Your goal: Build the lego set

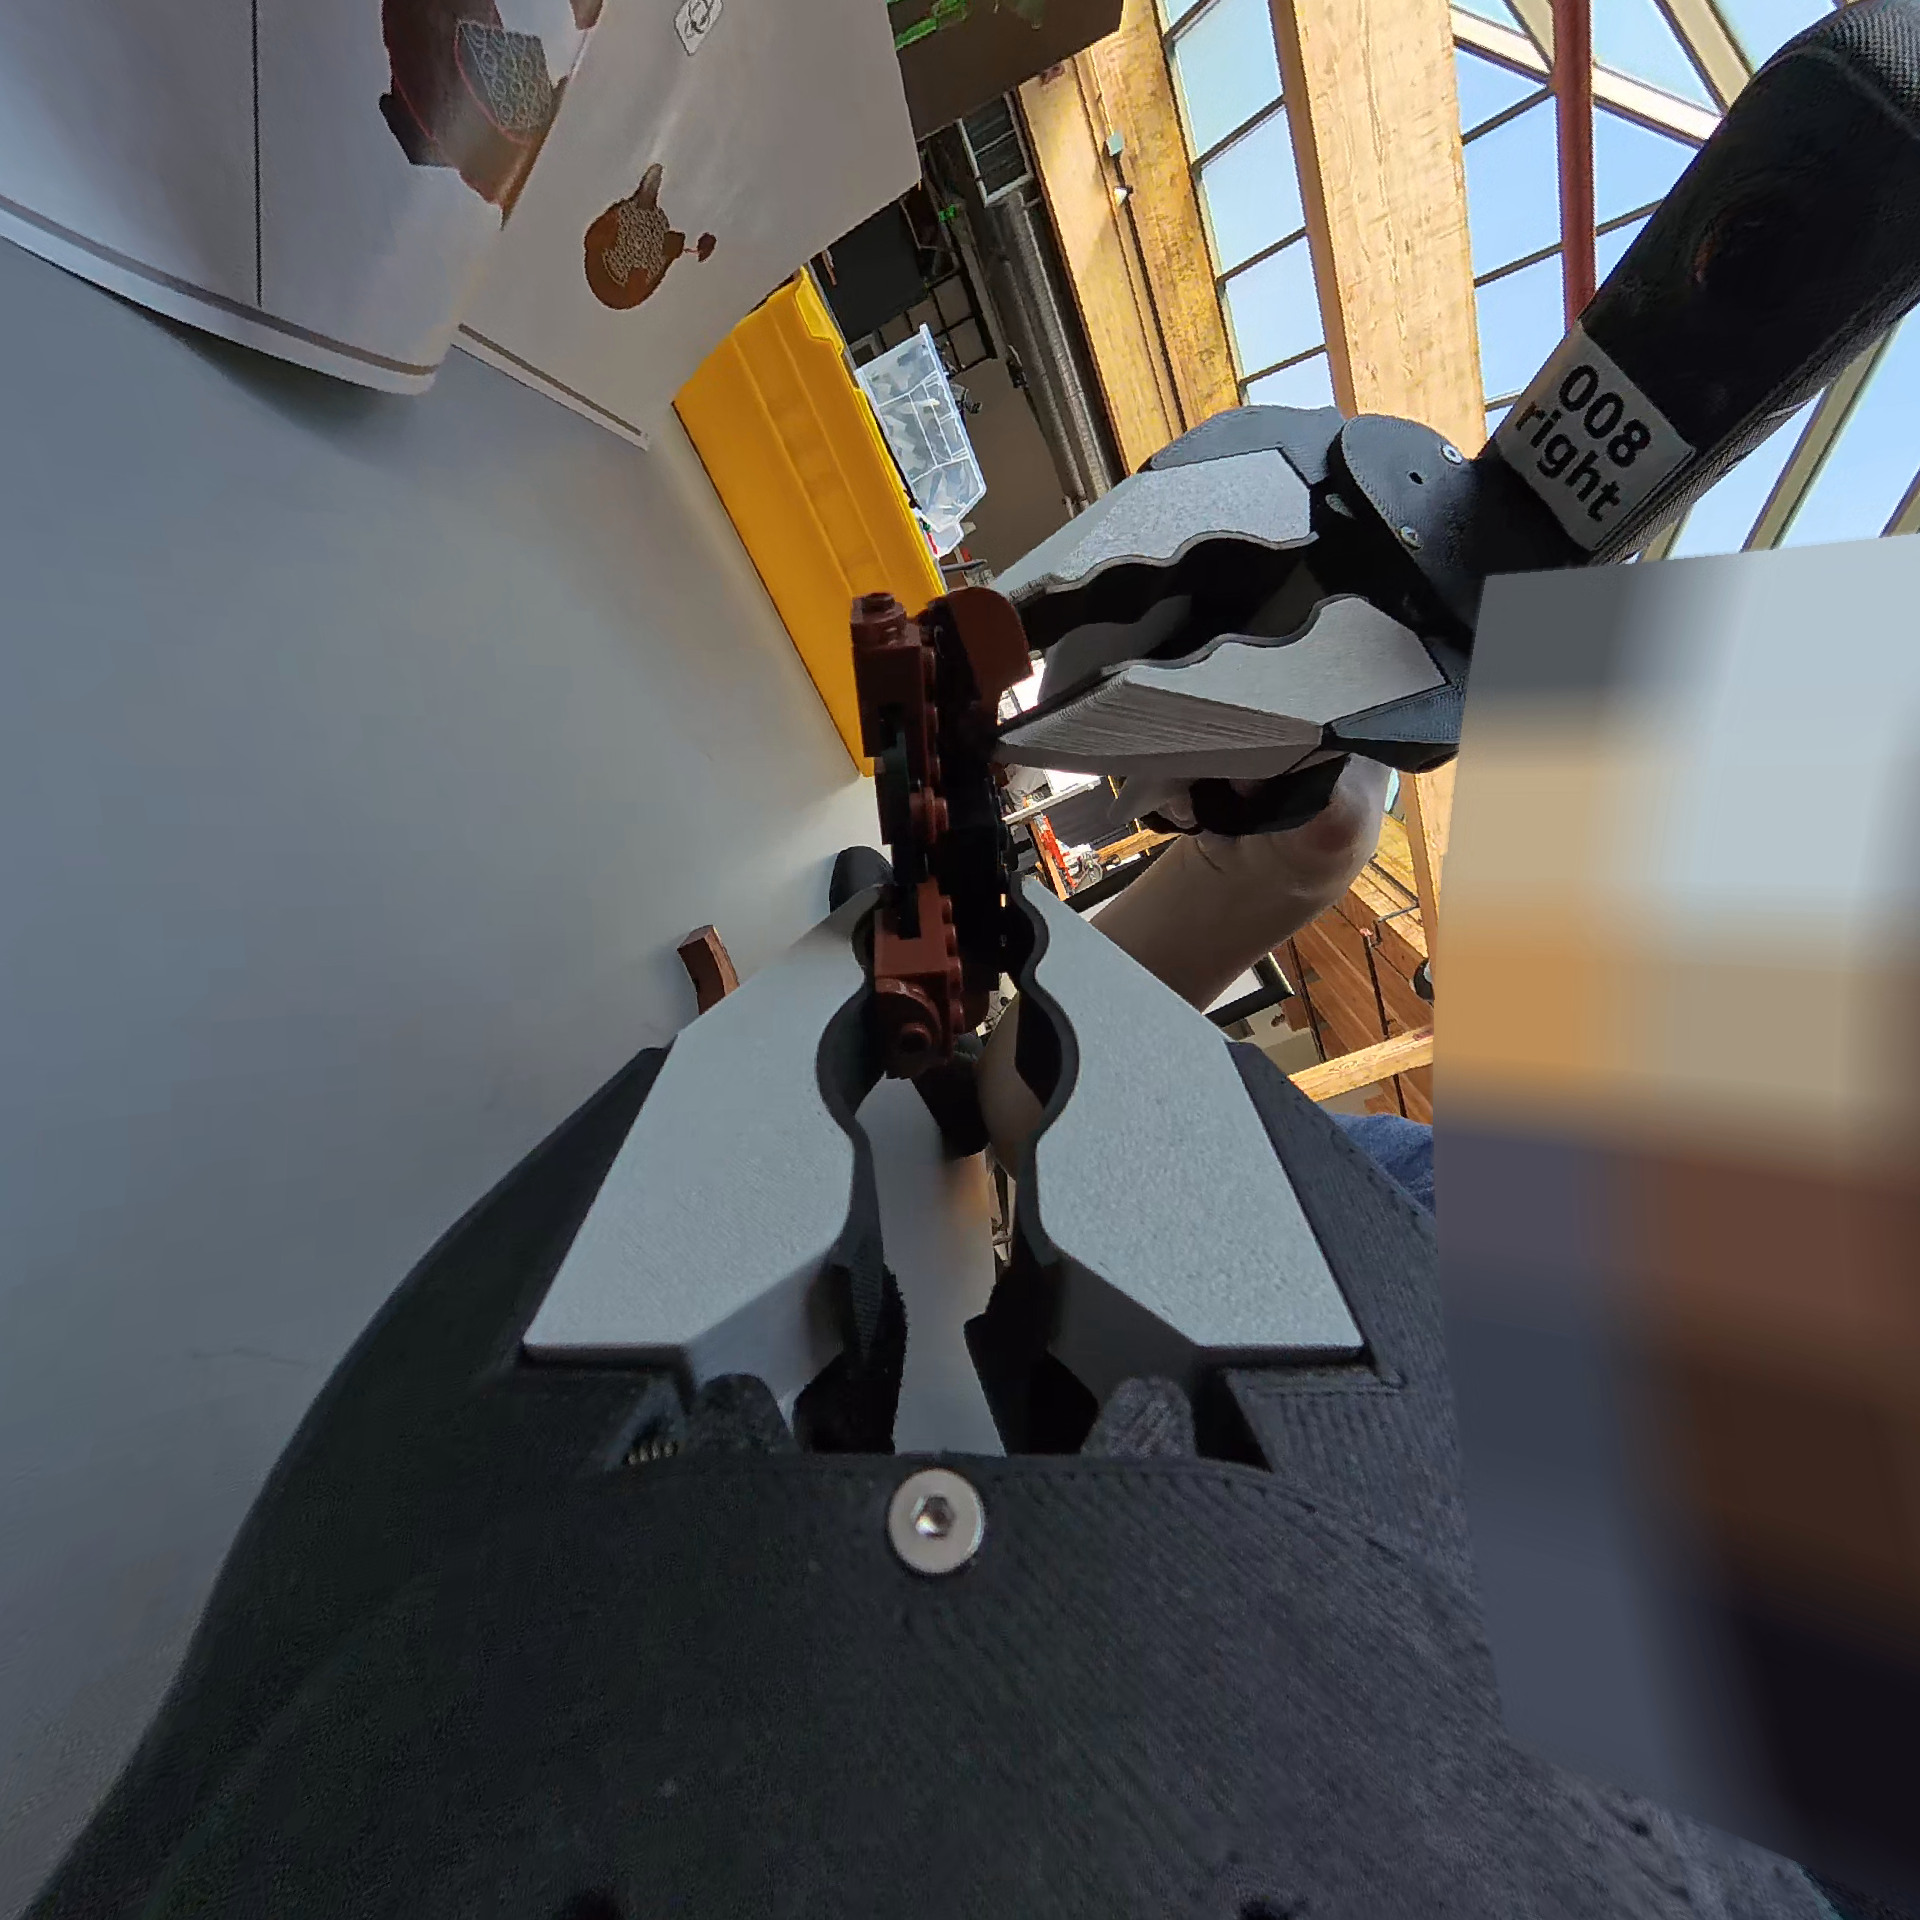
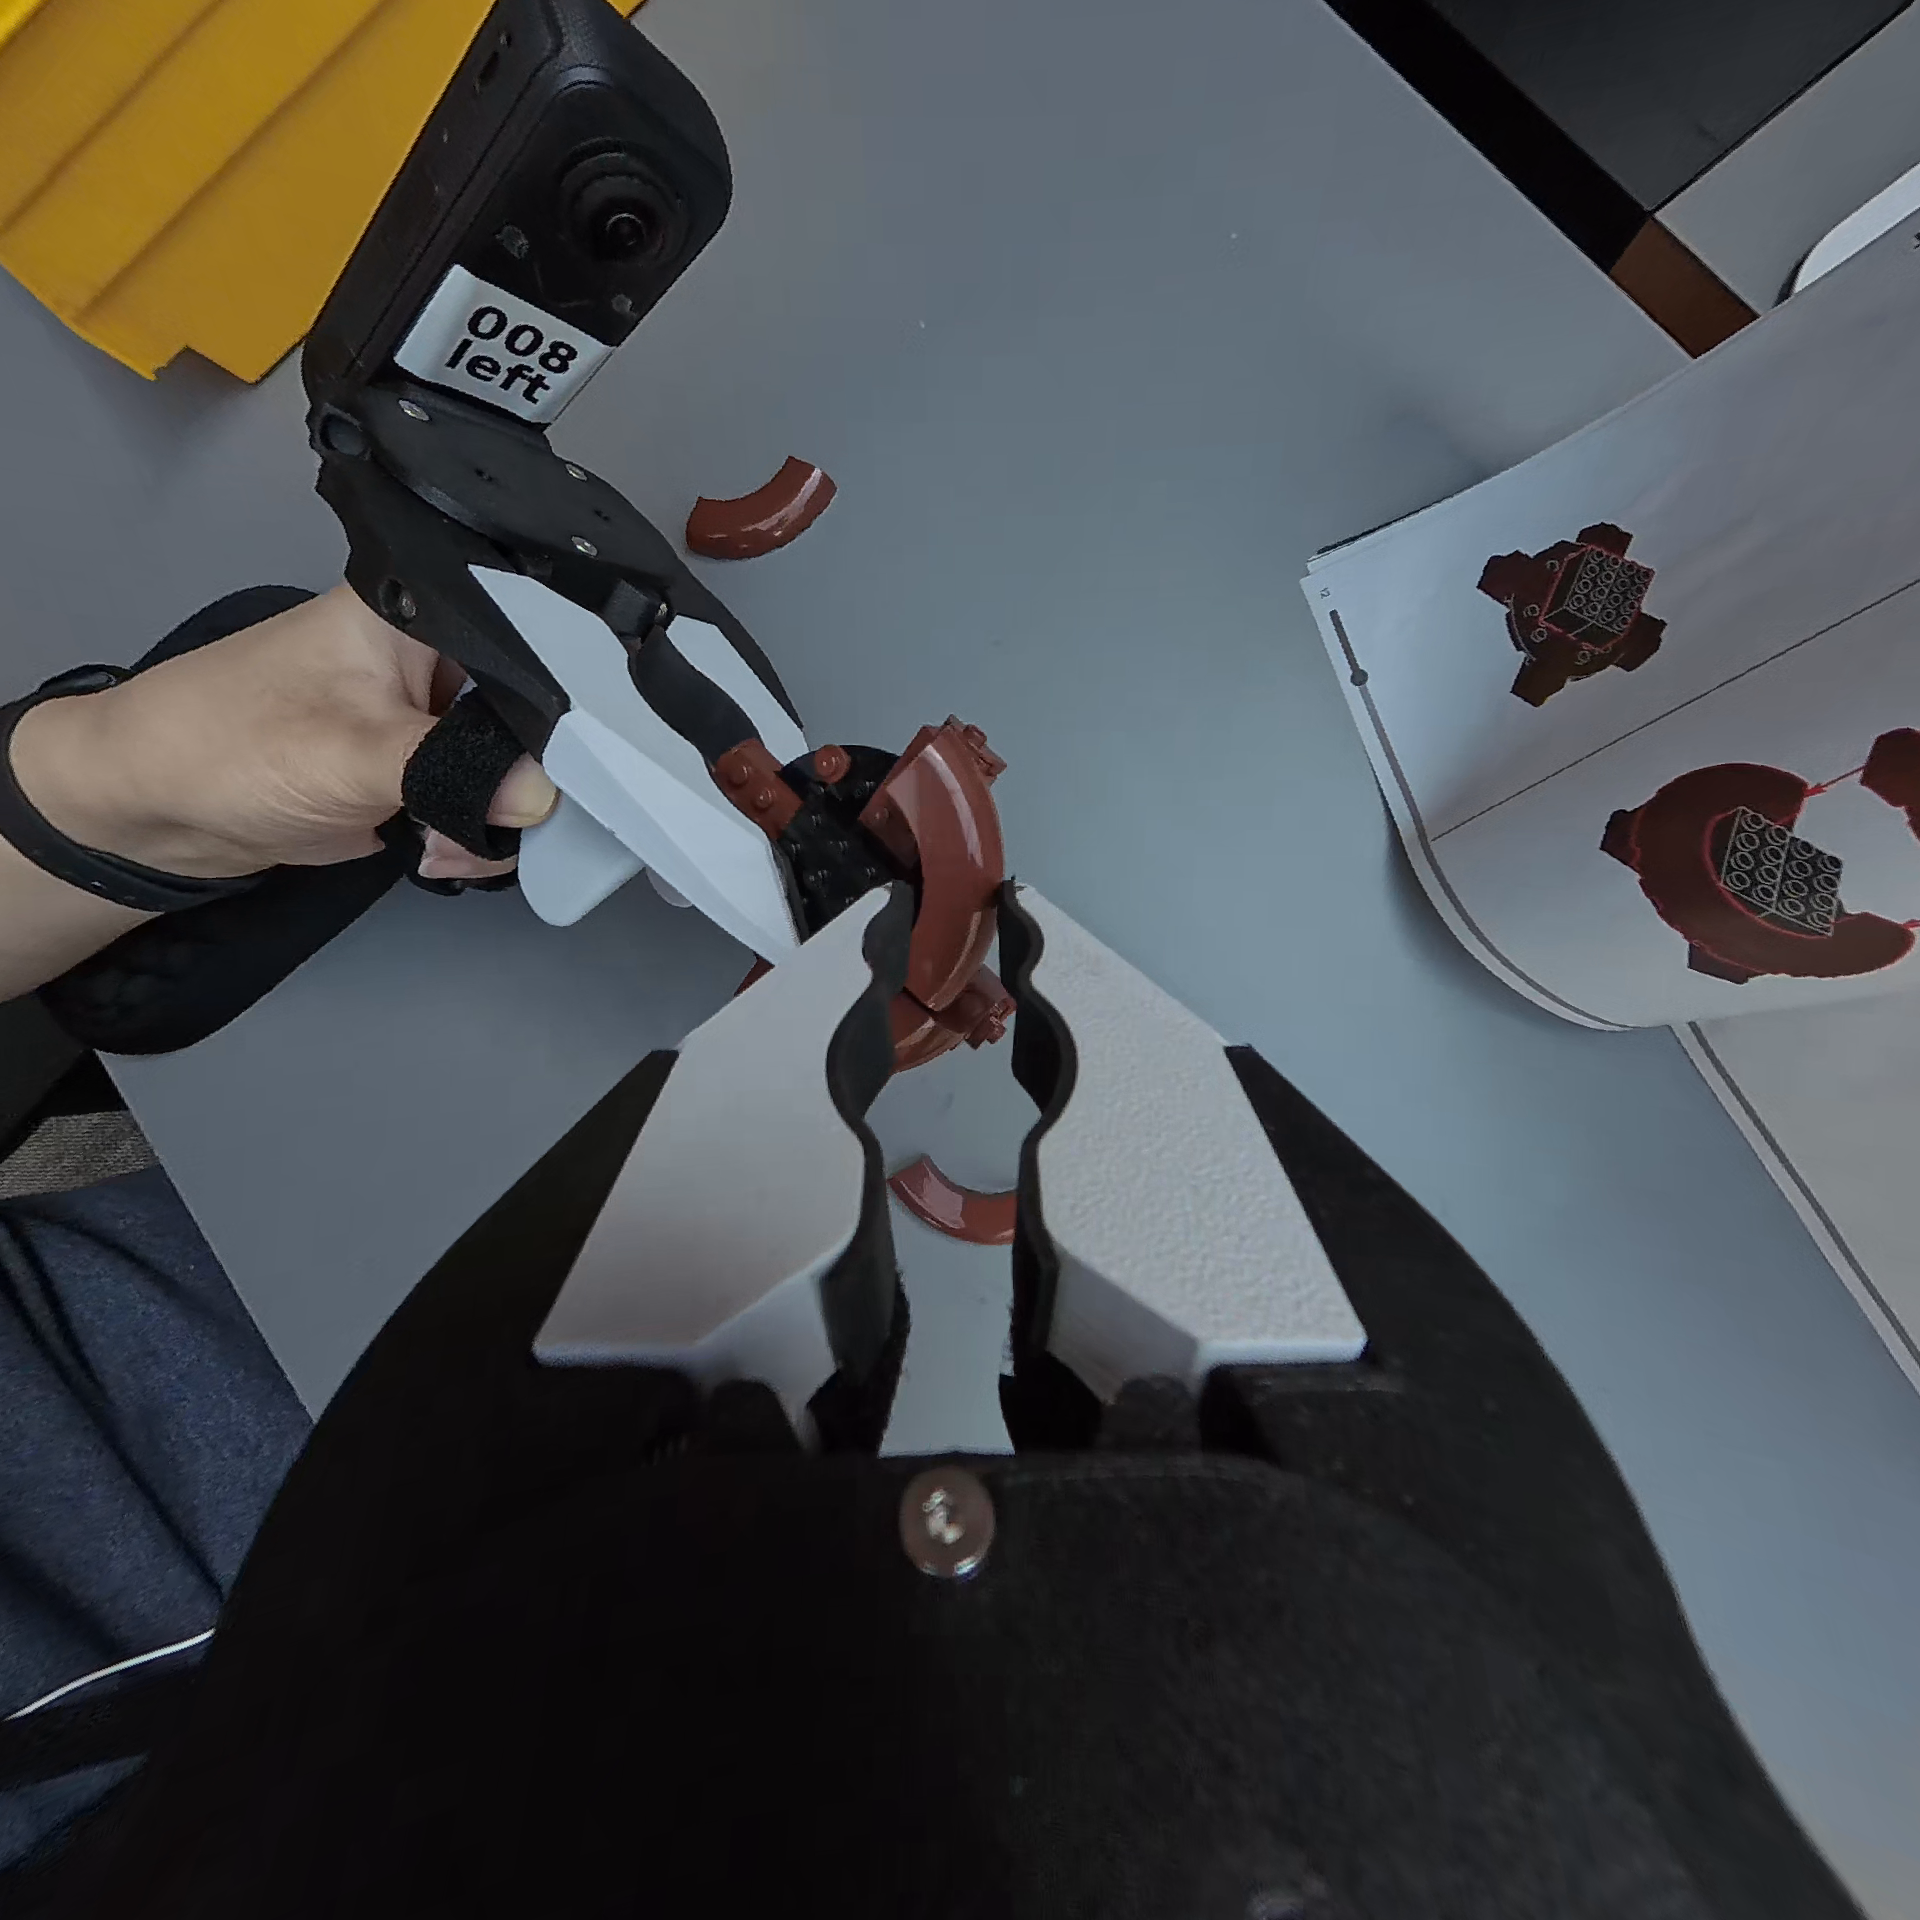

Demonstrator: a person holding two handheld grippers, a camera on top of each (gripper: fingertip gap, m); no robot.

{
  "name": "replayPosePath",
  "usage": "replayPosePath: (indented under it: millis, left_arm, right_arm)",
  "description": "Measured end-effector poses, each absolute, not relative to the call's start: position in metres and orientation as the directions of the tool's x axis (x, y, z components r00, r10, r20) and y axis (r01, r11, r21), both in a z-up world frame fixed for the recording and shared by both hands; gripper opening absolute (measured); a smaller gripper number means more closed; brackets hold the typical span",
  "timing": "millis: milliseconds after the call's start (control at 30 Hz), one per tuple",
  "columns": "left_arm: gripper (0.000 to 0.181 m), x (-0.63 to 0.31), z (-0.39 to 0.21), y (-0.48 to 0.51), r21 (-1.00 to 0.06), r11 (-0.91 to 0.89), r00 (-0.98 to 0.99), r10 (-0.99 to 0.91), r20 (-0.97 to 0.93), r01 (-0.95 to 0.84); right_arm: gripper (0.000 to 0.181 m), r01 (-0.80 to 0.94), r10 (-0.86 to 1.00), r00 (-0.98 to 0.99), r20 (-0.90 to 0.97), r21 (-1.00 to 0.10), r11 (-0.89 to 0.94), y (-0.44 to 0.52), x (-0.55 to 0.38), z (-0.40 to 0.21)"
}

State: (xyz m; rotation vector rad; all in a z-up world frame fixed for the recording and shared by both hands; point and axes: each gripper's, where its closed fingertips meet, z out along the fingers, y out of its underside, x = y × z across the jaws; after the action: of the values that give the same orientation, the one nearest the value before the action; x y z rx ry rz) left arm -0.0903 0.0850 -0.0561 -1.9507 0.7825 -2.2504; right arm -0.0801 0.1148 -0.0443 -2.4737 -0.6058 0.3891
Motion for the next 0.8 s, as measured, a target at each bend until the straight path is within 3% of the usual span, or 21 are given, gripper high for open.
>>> replayPosePath:
  millis: [300, 667, 800]
  left_arm:
    - [0.017, -0.092, -0.049, 0.088, -0.431, -0.866, -0.221, -0.382, 0.897, -0.254]
    - [0.017, -0.094, -0.043, 0.083, -0.431, -0.862, -0.259, -0.366, 0.894, -0.268]
    - [0.017, -0.095, -0.041, 0.079, -0.446, -0.845, -0.277, -0.371, 0.886, -0.295]
  right_arm:
    - [0.0, 0.309, 0.55, 0.81, -0.205, -0.648, -0.696, 0.113, -0.088, -0.028]
    - [0.022, 0.232, 0.646, 0.677, -0.352, -0.731, -0.641, 0.115, -0.074, -0.012]
    - [0.035, 0.089, 0.586, 0.498, -0.639, -0.635, -0.768, 0.106, -0.069, -0.019]
